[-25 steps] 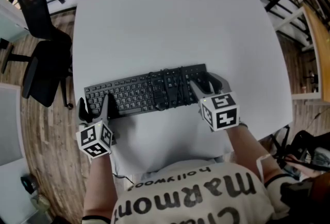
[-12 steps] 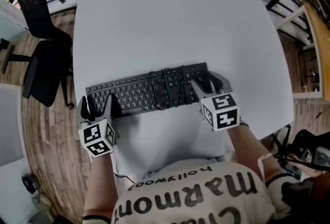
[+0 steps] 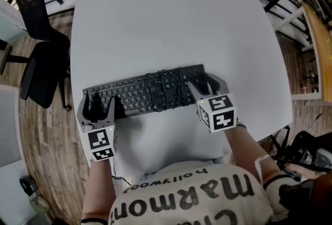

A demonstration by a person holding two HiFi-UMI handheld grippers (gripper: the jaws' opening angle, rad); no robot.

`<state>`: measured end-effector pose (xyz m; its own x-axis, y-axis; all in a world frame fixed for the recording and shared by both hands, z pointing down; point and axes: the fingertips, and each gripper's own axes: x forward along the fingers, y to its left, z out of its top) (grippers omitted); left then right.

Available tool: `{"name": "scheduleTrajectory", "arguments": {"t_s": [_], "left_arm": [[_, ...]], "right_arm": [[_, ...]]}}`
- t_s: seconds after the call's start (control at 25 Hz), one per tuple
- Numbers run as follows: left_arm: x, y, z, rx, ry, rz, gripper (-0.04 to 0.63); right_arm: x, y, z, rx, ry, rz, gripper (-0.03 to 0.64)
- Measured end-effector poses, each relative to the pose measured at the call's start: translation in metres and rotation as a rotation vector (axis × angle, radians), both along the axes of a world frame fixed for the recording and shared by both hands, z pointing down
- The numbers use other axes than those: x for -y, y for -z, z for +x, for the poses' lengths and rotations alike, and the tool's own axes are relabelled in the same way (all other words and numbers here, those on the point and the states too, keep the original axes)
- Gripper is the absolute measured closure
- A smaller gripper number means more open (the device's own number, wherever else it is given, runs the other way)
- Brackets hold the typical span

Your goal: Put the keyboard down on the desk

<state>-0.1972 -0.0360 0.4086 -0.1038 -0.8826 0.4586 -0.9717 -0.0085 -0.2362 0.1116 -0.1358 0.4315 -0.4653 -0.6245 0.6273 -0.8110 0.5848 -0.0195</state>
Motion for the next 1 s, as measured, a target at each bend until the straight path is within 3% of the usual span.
{"name": "scheduleTrajectory", "arguments": {"t_s": [0.08,0.16,0.28,0.36,0.44,0.48,0.6,0.72,1.0], "left_arm": [[-0.001,0.002,0.001,-0.059,0.023,-0.017,0.247],[-0.002,0.015,-0.007,-0.106,0.074,0.014,0.255],[-0.005,0.032,-0.017,-0.180,0.129,0.035,0.304],[-0.011,0.033,-0.016,-0.228,0.157,0.001,0.374],[-0.017,0.040,-0.011,-0.267,0.173,0.006,0.562],[-0.020,0.046,-0.006,-0.291,0.170,0.022,0.583],[-0.034,0.060,0.020,-0.359,0.115,0.050,0.592],[-0.060,0.066,0.041,-0.330,0.060,0.010,0.592],[-0.127,0.076,0.061,-0.350,0.083,-0.006,0.592]], "right_arm": [[-0.001,0.000,0.001,0.000,-0.001,0.005,0.370],[0.000,0.000,0.001,0.003,-0.001,0.009,0.370],[0.000,0.001,0.001,0.003,-0.002,0.010,0.370],[-0.002,0.000,0.003,-0.001,-0.002,0.004,0.370],[-0.001,0.001,0.003,-0.002,-0.001,0.004,0.370],[0.000,0.002,0.003,-0.001,0.000,0.006,0.370],[0.005,0.004,0.004,0.004,0.007,0.009,0.370],[0.005,0.004,-0.001,0.019,0.013,0.011,0.370],[0.002,0.008,0.001,0.057,-0.024,0.075,0.370]]}}
